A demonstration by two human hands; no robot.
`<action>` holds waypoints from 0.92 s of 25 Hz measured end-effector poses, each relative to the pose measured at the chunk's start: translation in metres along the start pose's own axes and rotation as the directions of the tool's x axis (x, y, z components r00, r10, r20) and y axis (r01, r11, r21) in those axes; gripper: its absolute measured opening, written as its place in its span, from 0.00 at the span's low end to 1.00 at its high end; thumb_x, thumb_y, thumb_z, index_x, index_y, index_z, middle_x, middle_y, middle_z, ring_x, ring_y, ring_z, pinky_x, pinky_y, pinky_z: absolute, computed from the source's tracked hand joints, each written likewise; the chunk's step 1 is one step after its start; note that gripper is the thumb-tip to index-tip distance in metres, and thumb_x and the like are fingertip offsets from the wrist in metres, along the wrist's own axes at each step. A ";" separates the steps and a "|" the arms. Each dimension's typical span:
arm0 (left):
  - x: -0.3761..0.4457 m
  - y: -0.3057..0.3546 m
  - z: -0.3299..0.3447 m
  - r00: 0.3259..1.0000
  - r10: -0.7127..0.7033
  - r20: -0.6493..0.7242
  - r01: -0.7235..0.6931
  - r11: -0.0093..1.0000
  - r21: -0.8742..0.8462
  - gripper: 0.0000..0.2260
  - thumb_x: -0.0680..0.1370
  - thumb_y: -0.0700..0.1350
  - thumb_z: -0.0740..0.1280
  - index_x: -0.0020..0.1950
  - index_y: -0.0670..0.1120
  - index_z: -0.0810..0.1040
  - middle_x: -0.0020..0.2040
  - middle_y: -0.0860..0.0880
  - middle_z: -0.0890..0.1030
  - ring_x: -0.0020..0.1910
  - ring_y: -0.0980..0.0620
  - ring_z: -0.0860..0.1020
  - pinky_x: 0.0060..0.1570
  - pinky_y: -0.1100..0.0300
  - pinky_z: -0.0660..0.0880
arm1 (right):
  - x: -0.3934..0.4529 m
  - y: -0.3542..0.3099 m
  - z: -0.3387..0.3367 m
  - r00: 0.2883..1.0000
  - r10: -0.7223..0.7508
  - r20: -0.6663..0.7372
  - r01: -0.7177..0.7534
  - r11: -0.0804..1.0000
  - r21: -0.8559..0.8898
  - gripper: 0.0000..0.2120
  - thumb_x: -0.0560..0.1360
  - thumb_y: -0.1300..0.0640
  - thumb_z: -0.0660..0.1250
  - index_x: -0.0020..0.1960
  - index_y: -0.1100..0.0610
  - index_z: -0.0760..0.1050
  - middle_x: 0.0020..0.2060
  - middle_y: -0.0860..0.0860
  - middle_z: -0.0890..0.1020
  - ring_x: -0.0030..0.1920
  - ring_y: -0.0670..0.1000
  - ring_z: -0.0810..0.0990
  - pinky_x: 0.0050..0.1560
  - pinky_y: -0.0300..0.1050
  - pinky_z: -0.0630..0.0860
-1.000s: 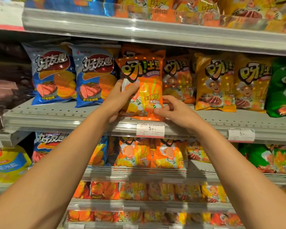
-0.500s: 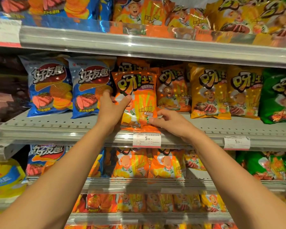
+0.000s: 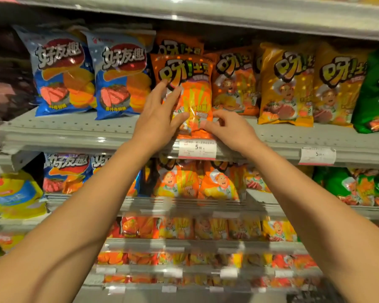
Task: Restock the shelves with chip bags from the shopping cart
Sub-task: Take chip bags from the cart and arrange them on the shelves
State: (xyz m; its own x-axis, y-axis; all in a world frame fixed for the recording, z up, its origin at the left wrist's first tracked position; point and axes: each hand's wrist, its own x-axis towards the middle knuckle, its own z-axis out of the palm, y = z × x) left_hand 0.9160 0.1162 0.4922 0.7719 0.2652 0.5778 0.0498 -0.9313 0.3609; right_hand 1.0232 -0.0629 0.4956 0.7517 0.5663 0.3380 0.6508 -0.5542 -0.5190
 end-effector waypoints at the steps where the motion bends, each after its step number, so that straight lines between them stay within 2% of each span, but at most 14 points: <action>1: 0.000 0.003 0.000 1.000 -0.011 -0.009 0.011 0.999 0.032 0.29 0.83 0.55 0.64 0.81 0.50 0.60 0.83 0.44 0.52 0.81 0.43 0.51 0.77 0.46 0.55 | -0.003 -0.002 0.000 1.000 -0.012 -0.028 0.010 0.999 -0.045 0.21 0.76 0.33 0.65 0.61 0.46 0.79 0.34 0.43 0.77 0.42 0.50 0.79 0.39 0.48 0.69; 3: -0.005 0.015 -0.002 0.998 -0.041 -0.048 0.045 0.994 0.097 0.30 0.82 0.53 0.65 0.82 0.49 0.59 0.83 0.43 0.52 0.81 0.39 0.48 0.77 0.42 0.54 | -0.011 -0.004 -0.001 0.994 -0.071 -0.080 0.061 0.991 -0.119 0.24 0.78 0.35 0.63 0.66 0.48 0.75 0.42 0.45 0.80 0.50 0.52 0.80 0.44 0.50 0.72; 4: -0.010 0.025 -0.003 0.997 -0.031 -0.067 0.039 0.992 0.119 0.30 0.82 0.52 0.66 0.82 0.48 0.59 0.83 0.43 0.52 0.81 0.38 0.47 0.77 0.41 0.54 | -0.017 -0.003 -0.003 0.987 -0.124 -0.102 0.109 0.984 -0.141 0.25 0.79 0.37 0.63 0.70 0.51 0.73 0.50 0.48 0.81 0.57 0.54 0.79 0.50 0.52 0.74; 6: -0.021 0.050 -0.002 0.995 0.045 -0.089 -0.033 0.991 0.131 0.30 0.82 0.51 0.67 0.81 0.46 0.61 0.82 0.41 0.55 0.81 0.37 0.49 0.77 0.39 0.55 | -0.035 0.004 -0.012 0.958 -0.238 -0.157 0.215 0.965 -0.151 0.29 0.80 0.41 0.64 0.76 0.53 0.67 0.63 0.53 0.77 0.67 0.55 0.72 0.64 0.54 0.70; 8: -0.033 0.082 0.007 0.988 0.127 -0.089 -0.118 0.988 0.103 0.29 0.81 0.50 0.67 0.80 0.44 0.63 0.81 0.39 0.57 0.81 0.37 0.51 0.77 0.38 0.55 | -0.061 0.025 -0.031 0.906 -0.344 -0.246 0.318 0.938 -0.138 0.29 0.80 0.43 0.65 0.77 0.53 0.66 0.67 0.53 0.75 0.69 0.55 0.70 0.69 0.53 0.66; 10: -0.041 0.127 0.028 0.975 0.201 -0.094 -0.199 0.980 0.032 0.27 0.81 0.48 0.67 0.79 0.43 0.65 0.80 0.38 0.60 0.80 0.37 0.54 0.77 0.40 0.56 | -0.098 0.065 -0.057 0.886 -0.346 -0.310 0.326 0.938 -0.115 0.28 0.80 0.45 0.65 0.76 0.52 0.67 0.67 0.52 0.75 0.68 0.55 0.70 0.69 0.52 0.66; 12: -0.048 0.184 0.063 0.957 0.273 -0.099 -0.280 0.957 -0.073 0.25 0.81 0.47 0.68 0.77 0.42 0.68 0.78 0.37 0.63 0.79 0.37 0.58 0.77 0.42 0.59 | -0.149 0.120 -0.084 0.911 -0.244 -0.332 0.233 0.970 -0.074 0.27 0.79 0.45 0.65 0.76 0.51 0.67 0.67 0.52 0.75 0.67 0.55 0.70 0.67 0.51 0.66; 14: -0.057 0.253 0.110 0.940 0.334 -0.064 -0.340 0.920 -0.196 0.24 0.81 0.46 0.69 0.75 0.41 0.70 0.76 0.37 0.66 0.77 0.38 0.62 0.76 0.45 0.61 | -0.214 0.186 -0.110 0.934 -0.095 -0.343 0.090 0.995 -0.029 0.26 0.79 0.48 0.67 0.75 0.53 0.69 0.65 0.55 0.76 0.66 0.58 0.72 0.66 0.55 0.69; 17: -0.079 0.363 0.195 0.913 0.400 0.085 -0.346 0.867 -0.359 0.24 0.79 0.42 0.70 0.74 0.40 0.71 0.75 0.36 0.68 0.75 0.36 0.65 0.75 0.43 0.62 | -0.323 0.287 -0.146 0.922 0.164 -0.350 -0.184 0.983 -0.024 0.26 0.77 0.54 0.72 0.72 0.60 0.72 0.64 0.60 0.78 0.66 0.63 0.75 0.66 0.57 0.71; 19: -0.103 0.434 0.250 0.858 0.491 0.154 -0.371 0.798 -0.476 0.24 0.78 0.38 0.71 0.73 0.38 0.72 0.73 0.36 0.71 0.74 0.38 0.68 0.74 0.44 0.65 | -0.396 0.343 -0.170 0.874 0.357 -0.329 -0.371 0.928 0.021 0.28 0.78 0.51 0.71 0.74 0.58 0.70 0.66 0.57 0.76 0.68 0.58 0.72 0.69 0.50 0.68; 20: -0.115 0.466 0.273 0.830 0.523 0.191 -0.355 0.761 -0.544 0.23 0.78 0.37 0.71 0.73 0.36 0.72 0.71 0.37 0.73 0.73 0.43 0.70 0.73 0.46 0.66 | -0.428 0.367 -0.182 0.847 0.416 -0.332 -0.427 0.903 0.043 0.29 0.78 0.49 0.70 0.76 0.56 0.68 0.67 0.56 0.75 0.69 0.55 0.70 0.69 0.47 0.66; 22: -0.135 0.522 0.313 0.765 0.576 0.288 -0.278 0.699 -0.658 0.23 0.78 0.36 0.71 0.72 0.36 0.72 0.68 0.41 0.74 0.71 0.53 0.71 0.73 0.53 0.66 | -0.483 0.404 -0.206 0.778 0.529 -0.338 -0.533 0.842 0.091 0.31 0.77 0.49 0.70 0.76 0.57 0.67 0.68 0.57 0.74 0.70 0.56 0.69 0.69 0.47 0.65; 23: -0.143 0.544 0.333 0.730 0.601 0.326 -0.288 0.703 -0.651 0.22 0.78 0.38 0.71 0.72 0.38 0.73 0.69 0.41 0.73 0.72 0.51 0.70 0.74 0.56 0.63 | -0.505 0.419 -0.217 0.735 0.591 -0.333 -0.588 0.800 0.123 0.31 0.77 0.49 0.71 0.76 0.58 0.67 0.67 0.58 0.75 0.69 0.58 0.70 0.69 0.50 0.67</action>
State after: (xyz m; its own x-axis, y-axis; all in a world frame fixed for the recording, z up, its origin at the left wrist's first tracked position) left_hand 1.0434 -0.5113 0.3623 0.8000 -0.4477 0.3995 -0.5995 -0.5680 0.5639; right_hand 0.9391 -0.7134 0.2774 0.9725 -0.1143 0.2028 0.0657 -0.7011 -0.7101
